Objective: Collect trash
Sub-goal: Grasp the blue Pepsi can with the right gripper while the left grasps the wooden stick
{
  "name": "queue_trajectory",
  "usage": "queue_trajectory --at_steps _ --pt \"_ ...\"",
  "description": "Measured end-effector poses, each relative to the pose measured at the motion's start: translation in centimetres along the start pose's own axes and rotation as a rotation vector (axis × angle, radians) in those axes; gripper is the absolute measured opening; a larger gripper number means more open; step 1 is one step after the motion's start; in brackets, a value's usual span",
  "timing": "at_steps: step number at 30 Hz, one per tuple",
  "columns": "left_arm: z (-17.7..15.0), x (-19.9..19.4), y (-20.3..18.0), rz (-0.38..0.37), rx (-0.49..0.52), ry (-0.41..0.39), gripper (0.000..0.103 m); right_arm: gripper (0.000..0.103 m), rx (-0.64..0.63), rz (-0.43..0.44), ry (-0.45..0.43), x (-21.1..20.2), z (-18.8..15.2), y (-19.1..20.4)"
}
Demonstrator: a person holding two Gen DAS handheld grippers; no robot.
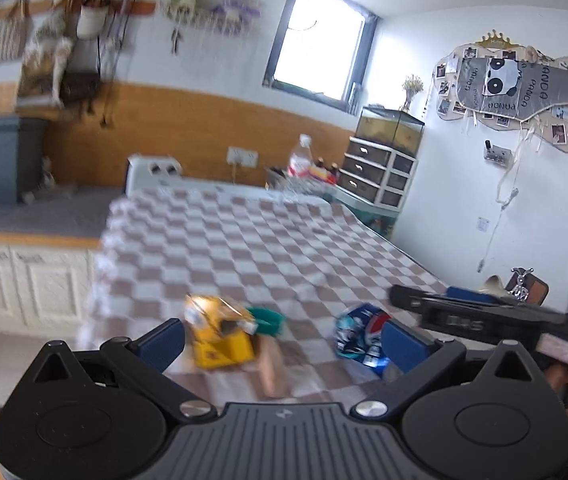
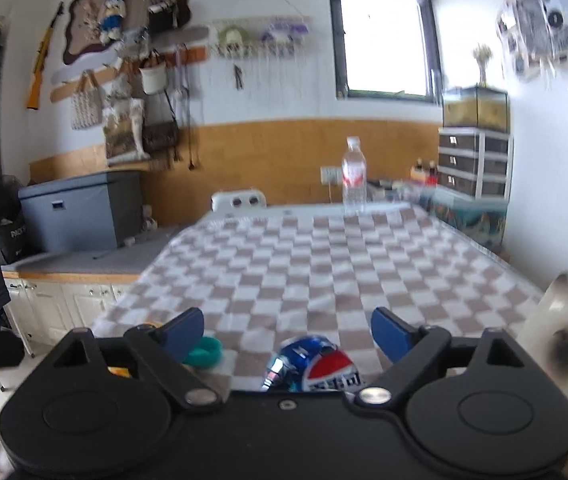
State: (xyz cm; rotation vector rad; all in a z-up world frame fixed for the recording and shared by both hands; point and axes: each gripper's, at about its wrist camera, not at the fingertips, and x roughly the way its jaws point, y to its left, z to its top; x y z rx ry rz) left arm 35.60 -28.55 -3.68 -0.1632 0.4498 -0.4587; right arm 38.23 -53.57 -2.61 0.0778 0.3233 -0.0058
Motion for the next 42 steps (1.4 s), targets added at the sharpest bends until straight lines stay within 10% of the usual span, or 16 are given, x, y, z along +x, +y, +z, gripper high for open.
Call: queue_trajectory --at_steps 21,28,42 --pt "-3.3 11.6 -1.9 0.196 0.116 0.163 0.046 0.055 0.44 0.152 0.17 7.2 -5.4 -9.9" --pt "-3.4 11.7 -1.0 0.149 0.075 0.192 0.024 0.044 0.388 0.26 0.206 7.1 -5.3 -8.0" --pt "-4.2 11.6 -2.7 -0.043 0.112 0.228 0.02 0.032 0.255 0.371 0.306 6.3 -5.8 -4.2"
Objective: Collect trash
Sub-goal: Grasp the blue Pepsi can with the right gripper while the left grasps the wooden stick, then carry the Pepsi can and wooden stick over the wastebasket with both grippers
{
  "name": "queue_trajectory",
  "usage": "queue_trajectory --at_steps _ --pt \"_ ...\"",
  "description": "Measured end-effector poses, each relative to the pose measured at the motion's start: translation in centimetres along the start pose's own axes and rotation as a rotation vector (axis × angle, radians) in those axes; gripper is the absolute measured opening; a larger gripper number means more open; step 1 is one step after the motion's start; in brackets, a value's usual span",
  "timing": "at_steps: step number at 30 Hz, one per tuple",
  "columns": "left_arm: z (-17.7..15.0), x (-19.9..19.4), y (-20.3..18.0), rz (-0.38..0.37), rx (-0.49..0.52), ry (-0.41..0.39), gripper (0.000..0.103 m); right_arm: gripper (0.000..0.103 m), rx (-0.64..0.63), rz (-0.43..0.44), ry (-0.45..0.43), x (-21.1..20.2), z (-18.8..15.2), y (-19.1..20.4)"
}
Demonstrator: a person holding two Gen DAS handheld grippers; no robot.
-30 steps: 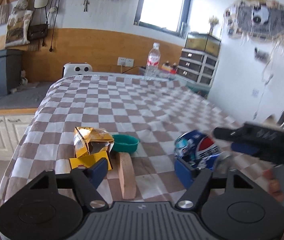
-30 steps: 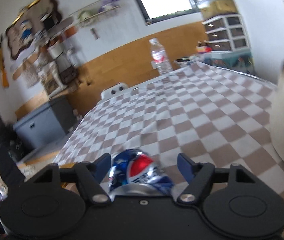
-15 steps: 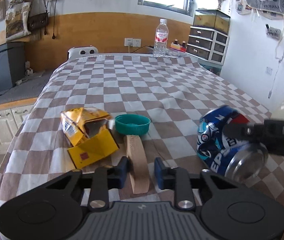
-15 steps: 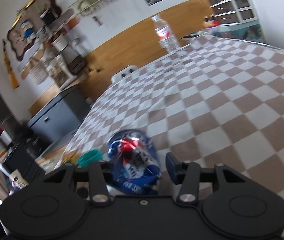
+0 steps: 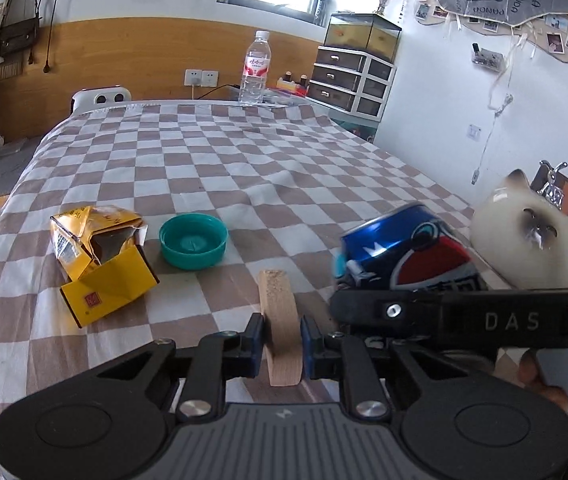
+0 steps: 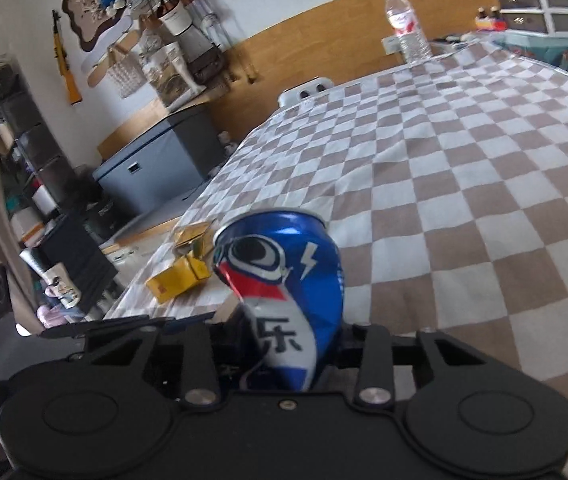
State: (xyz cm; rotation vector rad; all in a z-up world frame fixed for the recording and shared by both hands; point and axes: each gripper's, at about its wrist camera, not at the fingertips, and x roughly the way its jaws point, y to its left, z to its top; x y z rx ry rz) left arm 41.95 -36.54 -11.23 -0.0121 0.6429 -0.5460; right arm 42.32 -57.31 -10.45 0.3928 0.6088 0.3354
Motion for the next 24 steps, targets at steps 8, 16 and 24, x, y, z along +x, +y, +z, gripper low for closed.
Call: queue_trajectory --at_steps 8,16,24 --pt "0.5 0.7 -0.7 0.07 0.022 -0.001 0.037 0.025 0.051 -0.062 -0.062 -1.5 -0.1 -0.8" --pt "0.8 1.1 -0.4 0.065 0.012 -0.003 0.016 0.04 0.049 -0.122 -0.067 -2.2 0.0 -0.9" --pt "0.6 0.9 0.5 0.021 -0.049 -0.007 0.015 0.04 0.049 -0.158 -0.1 -4.0 0.1 -1.2"
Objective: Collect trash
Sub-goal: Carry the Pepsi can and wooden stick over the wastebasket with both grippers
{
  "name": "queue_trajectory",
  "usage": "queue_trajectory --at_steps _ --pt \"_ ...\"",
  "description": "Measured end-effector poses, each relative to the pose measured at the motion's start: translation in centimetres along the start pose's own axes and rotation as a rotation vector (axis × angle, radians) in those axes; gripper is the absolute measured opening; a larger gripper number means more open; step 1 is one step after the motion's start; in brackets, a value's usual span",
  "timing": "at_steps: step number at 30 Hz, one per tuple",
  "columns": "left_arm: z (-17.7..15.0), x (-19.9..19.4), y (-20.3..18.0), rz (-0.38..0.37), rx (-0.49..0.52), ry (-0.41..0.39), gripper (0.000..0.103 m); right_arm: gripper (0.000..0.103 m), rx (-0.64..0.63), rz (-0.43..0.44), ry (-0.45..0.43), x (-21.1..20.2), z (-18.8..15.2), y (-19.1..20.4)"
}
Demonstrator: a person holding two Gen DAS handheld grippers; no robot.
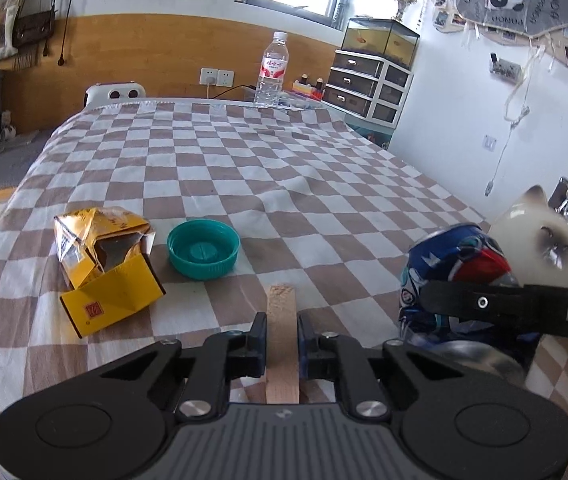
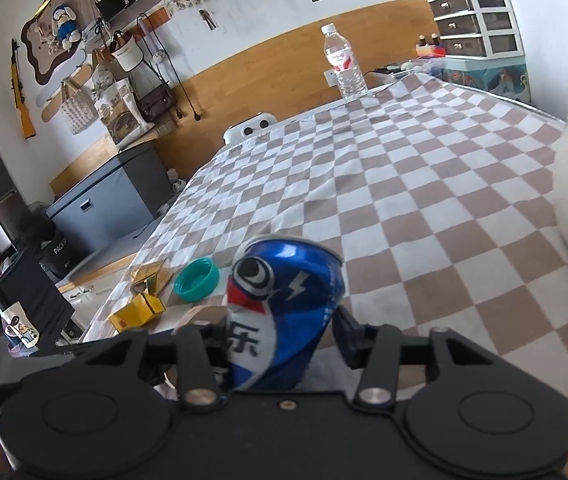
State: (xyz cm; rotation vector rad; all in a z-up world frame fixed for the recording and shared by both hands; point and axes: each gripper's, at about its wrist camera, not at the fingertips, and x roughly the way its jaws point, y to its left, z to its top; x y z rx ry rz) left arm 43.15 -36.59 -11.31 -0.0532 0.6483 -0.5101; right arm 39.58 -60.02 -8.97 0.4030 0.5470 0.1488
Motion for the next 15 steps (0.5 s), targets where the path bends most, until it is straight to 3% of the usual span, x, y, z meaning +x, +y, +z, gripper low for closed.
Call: queue_trajectory --at_steps 1,15 --pt "-0.1 -0.1 0.1 -0.005 -0.01 -0.001 0.015 0.036 0.0 0.002 0.0 -0.1 0.0 0.0" --pt "-2.0 -4.6 0.4 -0.01 -0.038 -0.065 0.015 0.034 -0.032 0.043 -0.086 -1.2 -0.8 1.4"
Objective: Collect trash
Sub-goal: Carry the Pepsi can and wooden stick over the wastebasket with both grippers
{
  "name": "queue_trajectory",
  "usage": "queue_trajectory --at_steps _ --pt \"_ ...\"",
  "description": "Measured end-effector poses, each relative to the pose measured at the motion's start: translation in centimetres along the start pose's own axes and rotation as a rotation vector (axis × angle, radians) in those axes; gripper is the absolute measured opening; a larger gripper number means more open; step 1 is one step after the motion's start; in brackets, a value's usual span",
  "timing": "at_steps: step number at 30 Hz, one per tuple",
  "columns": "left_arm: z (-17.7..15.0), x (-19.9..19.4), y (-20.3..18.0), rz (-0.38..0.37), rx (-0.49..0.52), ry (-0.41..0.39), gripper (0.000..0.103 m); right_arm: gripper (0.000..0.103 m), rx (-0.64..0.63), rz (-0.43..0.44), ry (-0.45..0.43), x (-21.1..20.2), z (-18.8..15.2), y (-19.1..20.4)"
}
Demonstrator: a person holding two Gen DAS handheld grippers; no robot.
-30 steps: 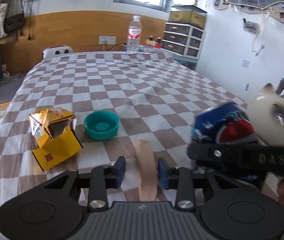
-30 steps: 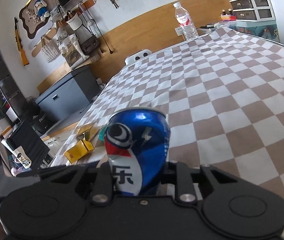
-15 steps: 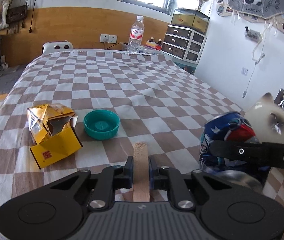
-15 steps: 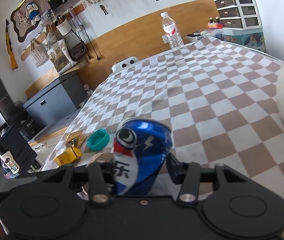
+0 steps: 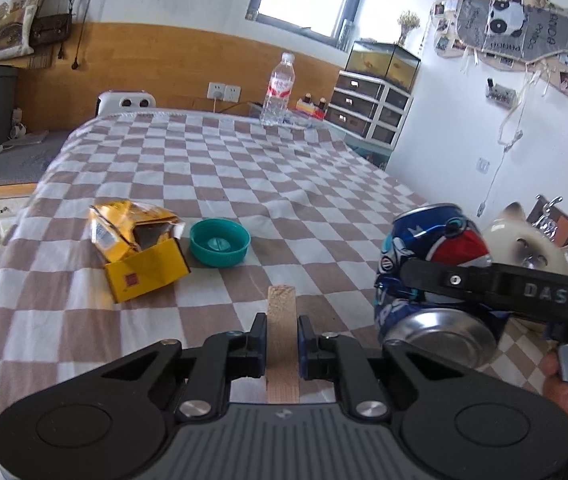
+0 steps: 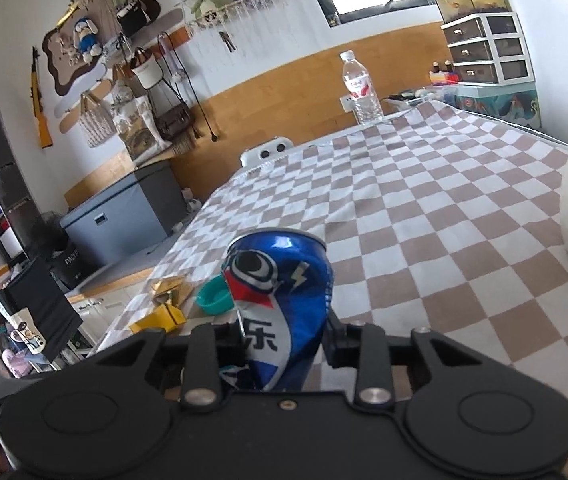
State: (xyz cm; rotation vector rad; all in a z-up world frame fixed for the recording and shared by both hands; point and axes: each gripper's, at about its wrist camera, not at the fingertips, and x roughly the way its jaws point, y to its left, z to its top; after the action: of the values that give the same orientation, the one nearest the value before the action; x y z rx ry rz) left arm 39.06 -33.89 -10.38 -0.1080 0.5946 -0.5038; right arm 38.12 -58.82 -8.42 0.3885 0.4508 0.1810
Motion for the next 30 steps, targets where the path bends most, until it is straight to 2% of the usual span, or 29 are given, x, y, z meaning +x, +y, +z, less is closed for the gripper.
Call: queue_trajectory --at_steps 8,17,23,30 --pt "-1.5 -4.9 1.8 0.008 -0.008 -0.047 0.015 0.034 0.003 -0.016 -0.053 -1.4 -1.3 0.8" --pt "-2.4 -10.2 4.9 0.068 -0.01 -0.099 0.015 0.034 0.023 -0.045 -0.129 -3.7 -3.1 2.7" --pt "-2.9 -14.0 6.8 0.095 -0.02 -0.123 0.015 0.034 0.003 0.01 -0.174 -5.7 -3.8 6.9" --pt "-3.7 -18.6 9.3 0.127 -0.037 -0.157 0.015 0.034 -0.093 0.05 -0.164 -6.9 -4.8 13.6"
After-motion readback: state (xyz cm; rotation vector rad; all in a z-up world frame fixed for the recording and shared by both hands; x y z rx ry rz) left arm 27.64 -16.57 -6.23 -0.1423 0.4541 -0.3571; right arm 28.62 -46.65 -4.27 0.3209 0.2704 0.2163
